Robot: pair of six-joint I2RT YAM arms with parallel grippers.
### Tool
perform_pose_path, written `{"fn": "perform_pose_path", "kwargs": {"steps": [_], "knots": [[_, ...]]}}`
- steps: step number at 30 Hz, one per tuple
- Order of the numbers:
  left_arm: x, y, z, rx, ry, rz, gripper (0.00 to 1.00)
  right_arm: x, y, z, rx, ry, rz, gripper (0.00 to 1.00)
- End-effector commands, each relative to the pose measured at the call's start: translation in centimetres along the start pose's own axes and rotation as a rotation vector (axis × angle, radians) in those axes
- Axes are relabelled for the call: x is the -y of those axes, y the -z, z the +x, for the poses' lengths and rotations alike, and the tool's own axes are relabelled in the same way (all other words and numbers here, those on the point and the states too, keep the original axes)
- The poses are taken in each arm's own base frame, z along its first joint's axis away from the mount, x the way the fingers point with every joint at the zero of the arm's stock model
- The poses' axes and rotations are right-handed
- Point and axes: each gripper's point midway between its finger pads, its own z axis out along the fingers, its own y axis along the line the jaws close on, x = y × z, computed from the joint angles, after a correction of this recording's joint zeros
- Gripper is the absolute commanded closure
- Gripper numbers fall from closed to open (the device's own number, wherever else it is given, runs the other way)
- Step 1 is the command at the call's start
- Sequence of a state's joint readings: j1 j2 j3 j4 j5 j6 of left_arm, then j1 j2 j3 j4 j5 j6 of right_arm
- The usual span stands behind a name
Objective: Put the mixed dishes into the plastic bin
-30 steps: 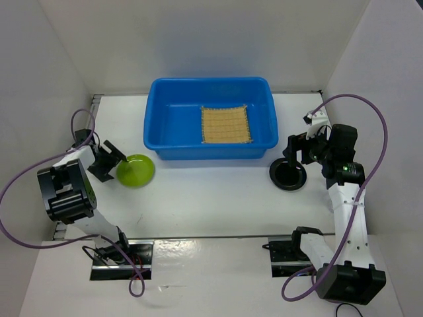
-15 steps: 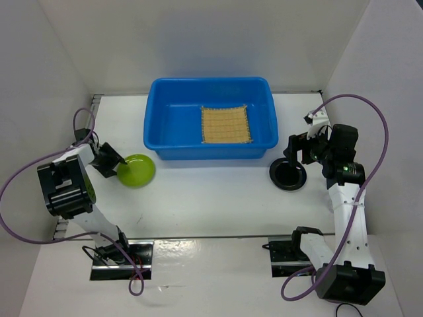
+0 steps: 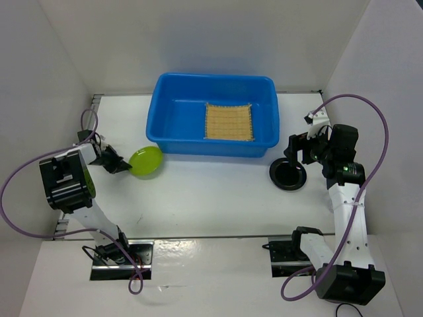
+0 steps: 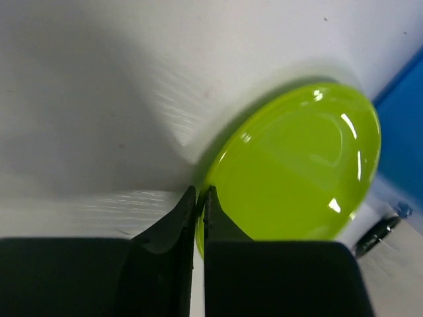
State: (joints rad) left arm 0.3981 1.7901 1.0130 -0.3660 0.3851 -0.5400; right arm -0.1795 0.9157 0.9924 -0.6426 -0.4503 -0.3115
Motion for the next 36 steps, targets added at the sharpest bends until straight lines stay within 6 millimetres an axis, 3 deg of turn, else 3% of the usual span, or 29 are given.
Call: {"fn": "perform_pose_path", "kwargs": {"steps": [1,4,9,12,15,22,27,31,32,33,34,36], "knots": [[-1.5,-1.4,1.8,-0.066,0.003,-0.052,0.97,0.5,0.3,-1.0,0.045,0.024,0.024,0.10],[-1.7,-0.5,1.3,-0.032,-0.005,-0.084,1.00,0.5,0.3,-1.0,0.045,0.024,0.024,0.10],[-1.5,3.1,-0.8,0.109,-0.022,-0.141,1.00,0.6,0.3,-1.0,0.043,0.024,0.033,0.10],[-0.4,6.7,-2.3,0.217,-0.017,-0.111,1.00,0.6,0.3,-1.0,0.043,0.024,0.033,0.10],[1.0,9.8,-3.1,0.272,-0.005,-0.060,1.00,0.6,0.3,-1.0,0.043,0.024,0.033,0.10],[6.4,18.2,-5.0,0.459,0.049,0.085,1.00,0.6,0.3,-1.0,0.043,0.024,0.033,0.10],[13.3,25.6,-5.4,0.585,0.066,0.365,1.00,0.9,0.3,-1.1,0.048,0.028,0.047,0.10],[19.4,28.5,-4.1,0.575,0.056,0.599,1.00,1.4,0.6,-1.4,0.059,0.008,0.084,0.10],[22.0,28.8,-3.5,0.570,0.005,0.652,1.00,1.6,0.8,-1.7,0.073,0.015,0.102,0.10],[23.2,28.6,-3.1,0.566,-0.018,0.666,1.00,1.6,0.9,-1.7,0.073,0.015,0.102,0.10],[25.7,27.6,-1.9,0.528,-0.067,0.683,1.00,1.6,0.9,-1.7,0.073,0.015,0.102,0.10],[28.3,26.4,-0.4,0.475,-0.162,0.700,1.00,1.7,0.9,-1.7,0.071,0.006,0.111,0.10]]}}
